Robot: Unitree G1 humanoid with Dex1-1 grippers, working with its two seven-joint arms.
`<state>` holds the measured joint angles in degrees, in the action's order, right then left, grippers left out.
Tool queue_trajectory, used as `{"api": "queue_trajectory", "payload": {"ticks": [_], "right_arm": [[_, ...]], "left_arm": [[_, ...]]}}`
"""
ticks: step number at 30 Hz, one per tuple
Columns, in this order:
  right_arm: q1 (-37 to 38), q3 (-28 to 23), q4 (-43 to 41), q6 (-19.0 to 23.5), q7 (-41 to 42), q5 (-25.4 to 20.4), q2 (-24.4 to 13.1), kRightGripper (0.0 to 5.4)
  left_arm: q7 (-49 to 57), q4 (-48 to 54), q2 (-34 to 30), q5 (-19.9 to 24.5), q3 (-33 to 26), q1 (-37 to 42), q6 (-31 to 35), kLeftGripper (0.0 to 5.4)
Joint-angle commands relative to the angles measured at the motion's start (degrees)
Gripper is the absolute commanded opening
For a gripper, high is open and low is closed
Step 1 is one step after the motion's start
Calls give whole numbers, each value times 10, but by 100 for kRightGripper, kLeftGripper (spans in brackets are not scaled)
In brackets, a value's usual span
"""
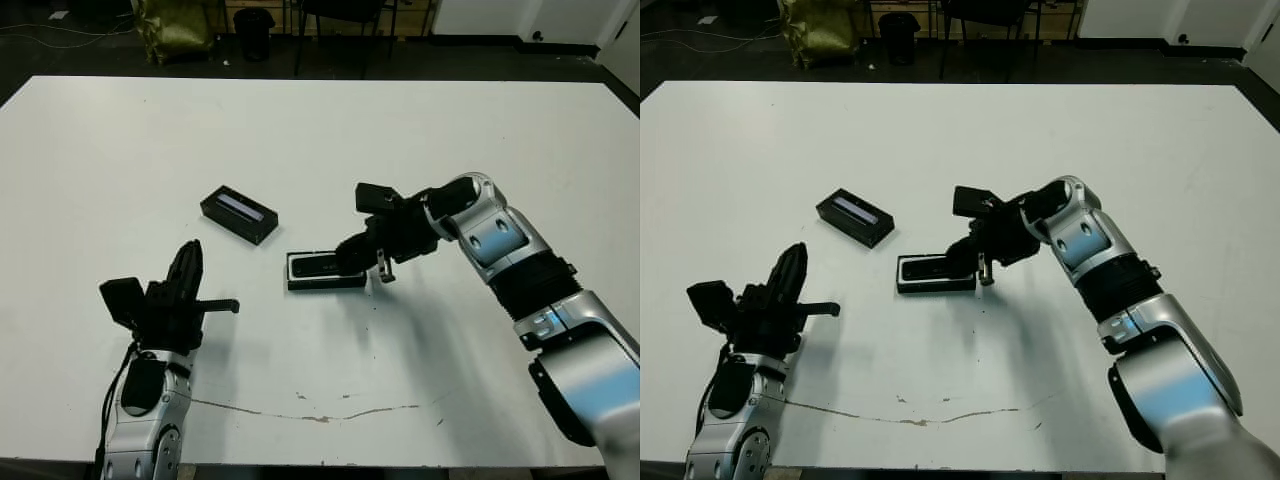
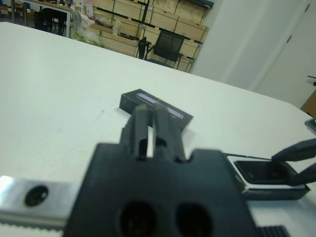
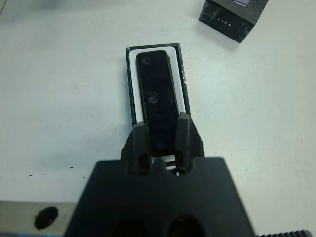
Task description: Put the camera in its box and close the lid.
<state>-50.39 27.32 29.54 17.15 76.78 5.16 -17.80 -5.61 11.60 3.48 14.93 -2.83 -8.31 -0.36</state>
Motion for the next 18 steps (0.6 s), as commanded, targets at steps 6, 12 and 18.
{"api": "queue_trajectory", "payload": {"ticks": [6,12,18], "right_arm": [[4,32,15,-49,69,-15,20,32],[-15,38,47,-134,105,-10,17,161],[-24,38,60,-154,132,-10,17,294]], "left_arm": [[-1,-4,-3,4,-3,-6,10,0],[-2,-6,-3,2,-2,-7,5,0],[-5,-12,-4,2,-3,-6,0,0]]}}
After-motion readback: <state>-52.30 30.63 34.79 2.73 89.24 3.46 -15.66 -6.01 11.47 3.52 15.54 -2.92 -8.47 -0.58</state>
